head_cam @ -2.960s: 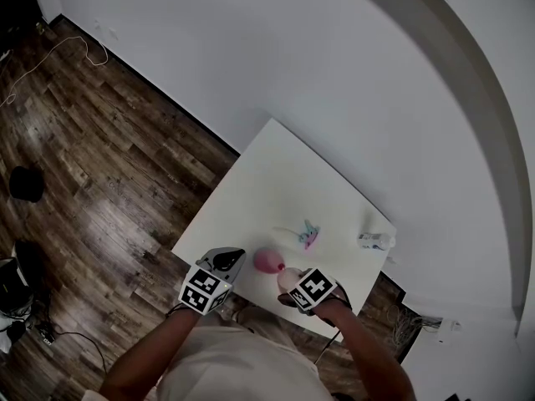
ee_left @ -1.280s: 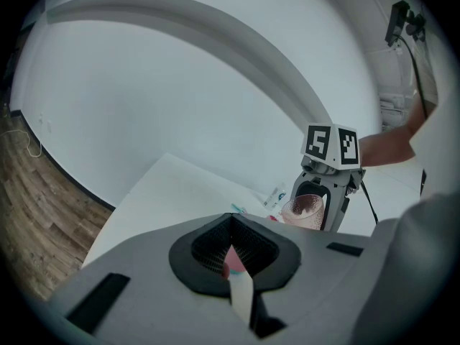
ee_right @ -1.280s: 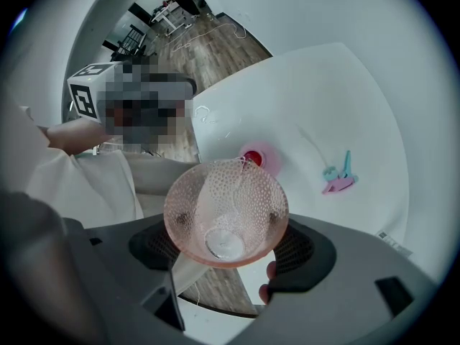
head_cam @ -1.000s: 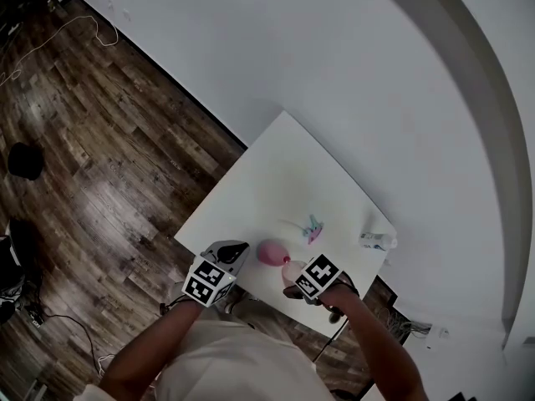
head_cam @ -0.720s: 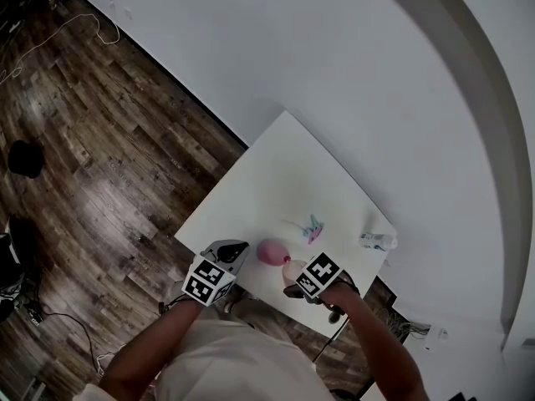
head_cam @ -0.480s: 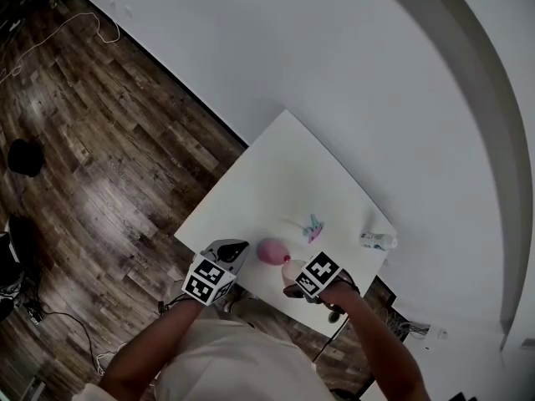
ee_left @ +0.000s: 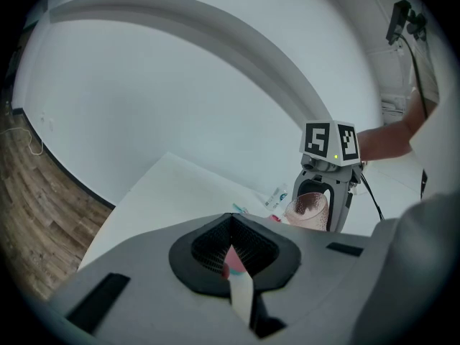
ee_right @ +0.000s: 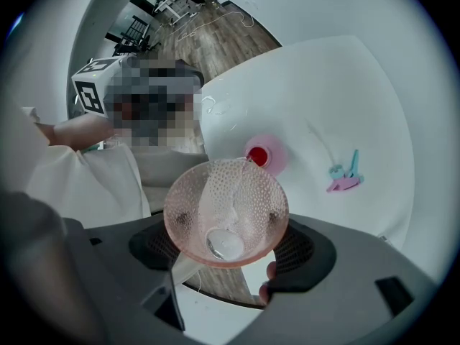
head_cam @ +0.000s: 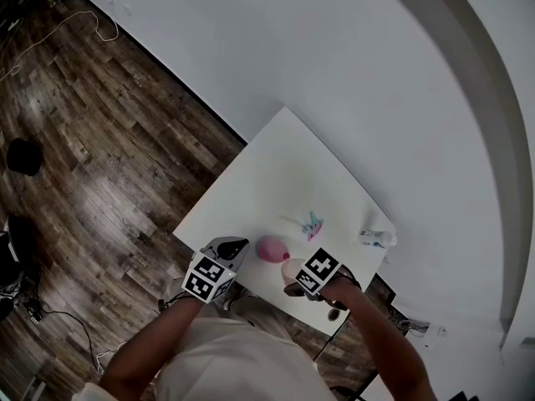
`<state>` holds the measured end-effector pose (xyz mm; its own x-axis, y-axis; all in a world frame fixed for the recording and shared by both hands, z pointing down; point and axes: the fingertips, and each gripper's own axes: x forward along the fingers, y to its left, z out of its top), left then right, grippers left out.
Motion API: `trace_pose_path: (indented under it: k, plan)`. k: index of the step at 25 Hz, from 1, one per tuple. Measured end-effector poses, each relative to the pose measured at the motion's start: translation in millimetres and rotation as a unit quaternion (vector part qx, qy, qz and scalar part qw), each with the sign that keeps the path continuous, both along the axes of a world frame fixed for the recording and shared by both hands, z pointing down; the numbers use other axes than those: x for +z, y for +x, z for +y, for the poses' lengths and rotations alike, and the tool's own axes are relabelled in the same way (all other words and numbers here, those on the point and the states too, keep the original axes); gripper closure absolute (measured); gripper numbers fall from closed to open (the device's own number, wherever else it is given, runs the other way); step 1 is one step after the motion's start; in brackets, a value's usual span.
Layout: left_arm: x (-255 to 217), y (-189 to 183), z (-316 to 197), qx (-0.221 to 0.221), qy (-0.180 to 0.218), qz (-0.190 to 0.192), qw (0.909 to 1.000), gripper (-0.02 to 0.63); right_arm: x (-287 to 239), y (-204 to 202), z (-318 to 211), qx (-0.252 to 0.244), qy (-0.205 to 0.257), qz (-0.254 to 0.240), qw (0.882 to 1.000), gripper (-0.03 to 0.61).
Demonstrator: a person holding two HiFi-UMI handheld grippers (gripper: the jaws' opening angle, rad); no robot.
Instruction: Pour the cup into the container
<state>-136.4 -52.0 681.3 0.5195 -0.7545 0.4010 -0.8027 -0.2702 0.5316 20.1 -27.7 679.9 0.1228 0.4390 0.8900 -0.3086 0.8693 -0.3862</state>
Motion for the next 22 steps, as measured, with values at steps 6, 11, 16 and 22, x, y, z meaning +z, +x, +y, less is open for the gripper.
trace_pose_path:
  k: [6,11,16,22]
  plan:
    - [3.3,0.7,1.1,-0.001,-0.002,0.002,1.0,0.603,-1.0,-3.8,-3.2,-0.012,-0.005,0.004,1.0,0.215]
    - [4.6,-0.7,2.1,-0.004,-0.003,0.003,1.0,0.603,-2.1,-5.0,-3.2,-0.019,-0.01,0.011,1.0,0.215]
    - [5.3,-4.5,1.1,-0.007,-0.003,0.004,1.0,0.603,-3.5,-6.0,-4.3,-0.022,-0.014,0.016,1.0,0.215]
    - [7.2,-5.5,1.1,-0.009,-0.002,0.003,1.0,0.603,-2.3,-3.7,-2.0,-0.025,-0.019,0.022,0.999,0.215]
